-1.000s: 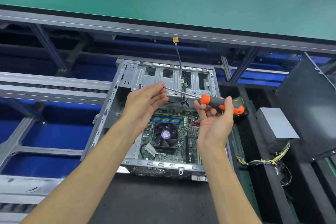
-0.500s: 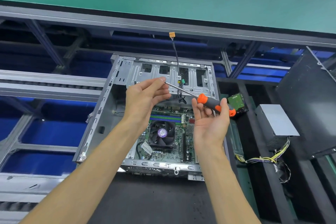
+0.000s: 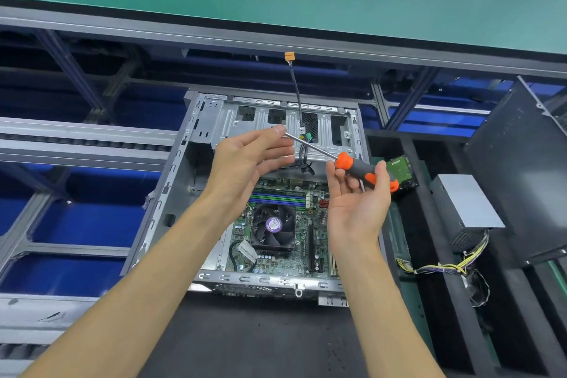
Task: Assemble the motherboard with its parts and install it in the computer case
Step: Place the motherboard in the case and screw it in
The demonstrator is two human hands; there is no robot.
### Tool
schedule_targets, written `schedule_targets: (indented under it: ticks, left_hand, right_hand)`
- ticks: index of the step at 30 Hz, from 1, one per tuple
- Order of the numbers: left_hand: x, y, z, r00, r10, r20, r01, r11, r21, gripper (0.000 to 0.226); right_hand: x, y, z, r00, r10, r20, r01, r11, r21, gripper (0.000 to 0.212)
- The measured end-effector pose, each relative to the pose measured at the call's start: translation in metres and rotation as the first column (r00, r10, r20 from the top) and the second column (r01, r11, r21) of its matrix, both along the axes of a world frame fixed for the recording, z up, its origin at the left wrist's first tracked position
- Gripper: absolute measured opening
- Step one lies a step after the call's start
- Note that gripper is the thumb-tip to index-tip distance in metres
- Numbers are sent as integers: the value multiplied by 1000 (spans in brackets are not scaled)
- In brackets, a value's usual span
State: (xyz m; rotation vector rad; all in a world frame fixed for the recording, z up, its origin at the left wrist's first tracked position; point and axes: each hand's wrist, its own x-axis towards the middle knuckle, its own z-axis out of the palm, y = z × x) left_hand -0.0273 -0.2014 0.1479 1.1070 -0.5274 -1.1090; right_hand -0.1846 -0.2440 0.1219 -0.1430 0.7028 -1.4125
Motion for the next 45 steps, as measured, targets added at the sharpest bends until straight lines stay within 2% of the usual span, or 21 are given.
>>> schedule_targets:
  ticks: [2, 4, 6, 7, 8, 10, 11, 13, 14, 15, 16, 18, 20, 25, 39, 45]
  left_hand:
    - [4, 1, -4, 998, -61, 9, 61, 998, 28, 40]
    - [10, 4, -10, 990, -122, 75, 115, 988, 99, 46]
    - [15, 7, -19, 944, -216, 250, 165, 964, 210, 37]
    - [15, 8, -25, 883, -281, 377, 186, 945, 269, 31]
    - [13, 8, -32, 780, -346, 521, 194, 926, 323, 25]
    - [5, 8, -47, 465, -449, 763, 191, 893, 409, 19]
    - [-1, 7, -54, 290, -496, 819, 204, 868, 453, 28]
    - [-10, 4, -68, -1, -582, 813, 225, 792, 568, 61]
    - [-12, 2, -75, -104, -603, 791, 220, 762, 609, 73]
    - [-12, 1, -81, -171, -615, 770, 217, 739, 638, 80]
    - [-11, 0, -86, -196, -629, 753, 219, 720, 658, 83]
    - [-8, -1, -93, -166, -664, 729, 243, 689, 683, 85]
    - [-4, 0, -97, -126, -682, 721, 266, 677, 686, 84]
    - [0, 1, -103, -81, -695, 714, 281, 672, 686, 83]
    - [-2, 2, -101, -62, -695, 717, 282, 677, 680, 80]
    - [-2, 2, -100, -62, -692, 719, 286, 678, 677, 80]
  right_hand:
    - [-2, -4, 1, 1000, -8, -11, 8, 1000, -7, 27]
    - [-8, -10, 3, 998, -21, -59, 19, 999, -32, 28]
    - [-16, -17, 4, 986, -48, -159, 35, 996, -84, 28]
    - [-21, -20, 5, 971, -74, -227, 47, 991, -123, 27]
    - [-26, -24, 7, 944, -108, -312, 56, 983, -172, 24]
    - [-36, -29, 10, 839, -190, -510, 38, 955, -294, 20]
    - [-41, -31, 13, 772, -229, -593, 6, 935, -354, 17]
    - [-47, -32, 17, 661, -281, -696, -86, 893, -442, 11]
    - [-49, -33, 17, 603, -295, -741, -141, 875, -463, 13]
    - [-50, -34, 16, 538, -304, -786, -202, 859, -471, 15]
    - [-51, -35, 14, 460, -318, -829, -273, 837, -473, 14]
    - [-49, -36, 8, 289, -340, -895, -433, 787, -440, 14]
    - [-46, -37, 1, 164, -330, -930, -553, 750, -364, 23]
    - [-39, -33, -11, 36, -348, -937, -678, 680, -279, 26]
    - [-37, -40, -18, -112, -237, -965, -728, 681, -83, 25]
    - [-37, -42, -19, -104, -170, -980, -742, 669, -37, 23]
